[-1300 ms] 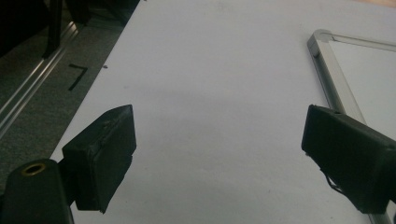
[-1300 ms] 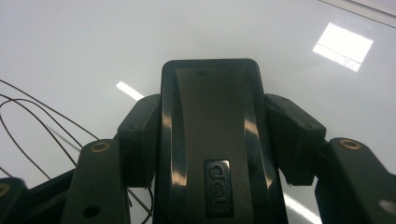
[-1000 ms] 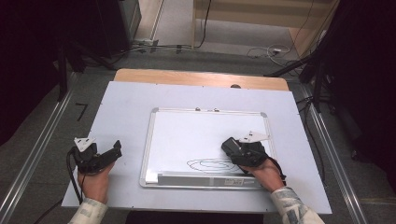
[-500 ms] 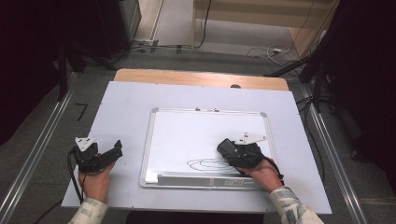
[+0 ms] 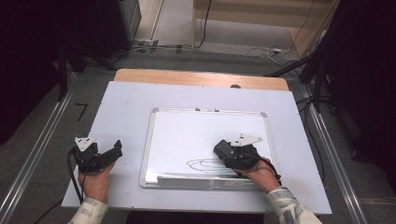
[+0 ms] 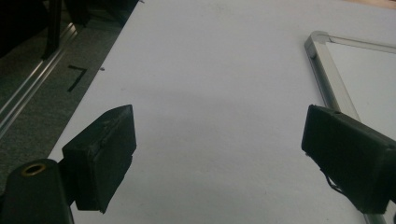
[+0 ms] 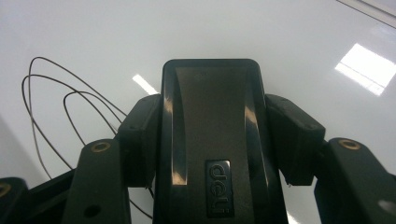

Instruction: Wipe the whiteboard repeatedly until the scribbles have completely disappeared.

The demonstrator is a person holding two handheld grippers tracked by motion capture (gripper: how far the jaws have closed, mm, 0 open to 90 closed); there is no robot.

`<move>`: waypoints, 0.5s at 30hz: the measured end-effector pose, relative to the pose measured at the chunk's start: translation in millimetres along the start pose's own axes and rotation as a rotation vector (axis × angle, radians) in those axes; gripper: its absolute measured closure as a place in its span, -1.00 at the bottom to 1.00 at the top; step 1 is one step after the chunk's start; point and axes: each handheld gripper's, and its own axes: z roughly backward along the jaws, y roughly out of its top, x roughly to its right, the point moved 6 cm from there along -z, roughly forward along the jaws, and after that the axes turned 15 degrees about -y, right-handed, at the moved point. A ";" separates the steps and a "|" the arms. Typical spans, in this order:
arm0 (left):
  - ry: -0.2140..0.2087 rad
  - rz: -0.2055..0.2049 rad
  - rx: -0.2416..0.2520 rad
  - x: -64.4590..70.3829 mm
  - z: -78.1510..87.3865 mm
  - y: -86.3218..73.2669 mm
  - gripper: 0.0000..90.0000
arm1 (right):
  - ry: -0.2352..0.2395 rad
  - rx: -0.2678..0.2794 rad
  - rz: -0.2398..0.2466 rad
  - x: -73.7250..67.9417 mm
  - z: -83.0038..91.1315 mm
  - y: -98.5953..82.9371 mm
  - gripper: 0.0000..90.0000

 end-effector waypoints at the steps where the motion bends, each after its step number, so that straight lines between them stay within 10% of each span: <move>1: 0.000 0.001 0.000 0.0 0.1 0.0 -0.77 | 0.000 0.000 0.000 0.0 0.0 0.0 -0.13; 15: 0.001 0.000 0.000 0.8 0.4 0.1 -0.77 | 0.000 -0.015 0.028 -4.2 -0.2 1.7 -0.13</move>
